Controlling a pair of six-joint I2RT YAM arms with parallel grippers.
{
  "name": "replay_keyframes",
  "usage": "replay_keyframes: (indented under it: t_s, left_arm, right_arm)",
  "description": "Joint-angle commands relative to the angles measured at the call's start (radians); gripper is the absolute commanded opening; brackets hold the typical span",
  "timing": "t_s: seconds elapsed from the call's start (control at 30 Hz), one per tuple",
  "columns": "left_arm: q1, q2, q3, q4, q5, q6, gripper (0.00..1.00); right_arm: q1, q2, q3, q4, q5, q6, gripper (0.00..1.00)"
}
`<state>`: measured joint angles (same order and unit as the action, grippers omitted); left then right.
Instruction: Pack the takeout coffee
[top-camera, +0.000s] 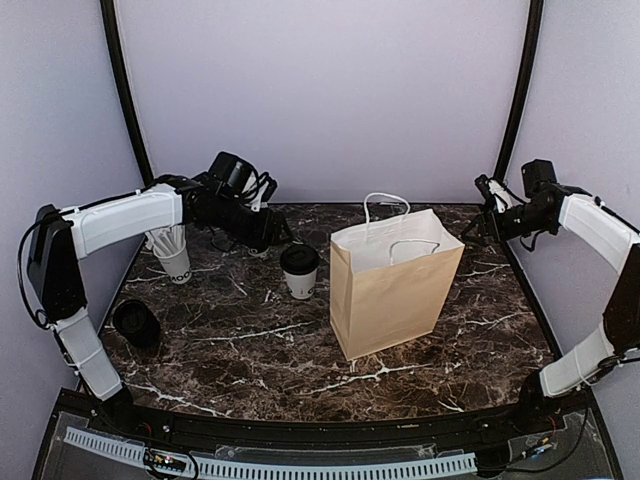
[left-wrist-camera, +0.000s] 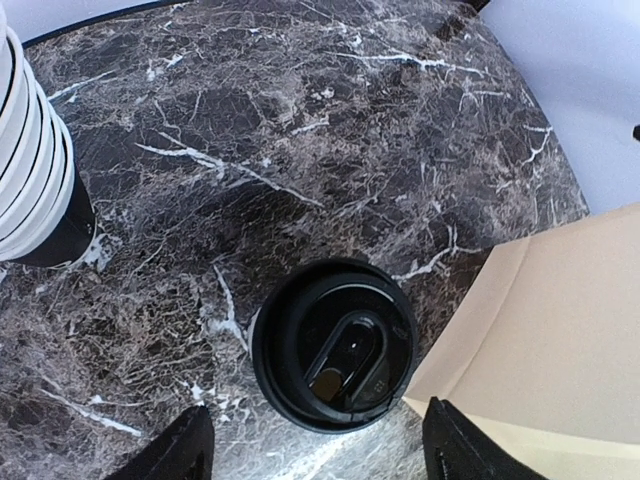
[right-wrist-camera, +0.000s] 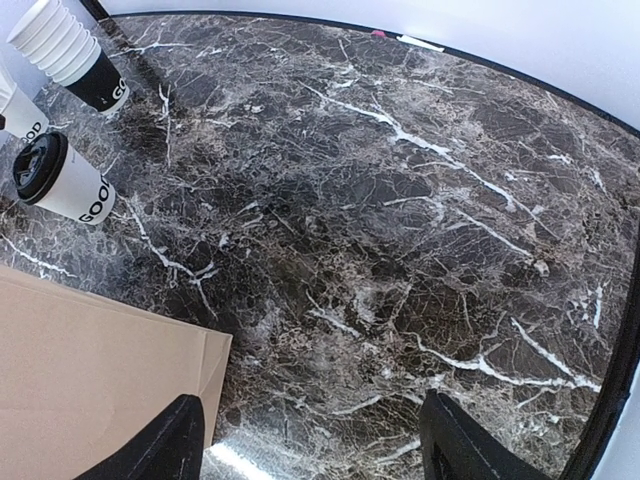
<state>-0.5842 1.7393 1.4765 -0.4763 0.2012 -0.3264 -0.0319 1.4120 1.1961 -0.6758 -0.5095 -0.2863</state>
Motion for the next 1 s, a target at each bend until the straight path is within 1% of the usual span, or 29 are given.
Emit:
replay_keyframes:
  t_s: [0.0, 0.1, 0.37, 0.43, 0.5, 0.63, 0.83, 0.97]
  left_arm:
    - [0.012, 0.031, 0.000, 0.071, 0.025, -0.174, 0.74]
    - [0.014, 0.070, 0.018, 0.058, 0.025, -0.199, 0.72]
    - [0.017, 0.144, 0.040, 0.026, 0.044, -0.209, 0.70]
    - [0.018, 0.149, 0.037, 0.033, 0.052, -0.213, 0.67]
    - [0.019, 0.150, 0.033, 0.044, 0.066, -0.214, 0.59]
    - [0.020, 0.150, 0.025, 0.059, 0.100, -0.216, 0.45]
    - [0.020, 0.145, 0.014, 0.055, 0.143, -0.222, 0.39]
    - [0.020, 0.090, 0.001, 0.033, 0.136, -0.213, 0.37]
  right_arm:
    - [0.003, -0.011, -0.005, 0.022, -0.027, 0.006, 0.75]
    - [0.003, -0.022, -0.016, 0.025, -0.024, 0.003, 0.75]
    - [0.003, -0.035, -0.036, 0.034, -0.020, -0.002, 0.75]
    - [0.003, -0.032, -0.036, 0.034, -0.021, -0.003, 0.75]
    - [0.003, -0.030, -0.036, 0.035, -0.024, -0.003, 0.74]
    - [0.003, -0.029, -0.036, 0.035, -0.027, -0.006, 0.74]
    - [0.003, -0.043, -0.045, 0.034, -0.026, -0.009, 0.74]
    - [0.003, -0.055, -0.044, 0.033, -0.030, -0.008, 0.74]
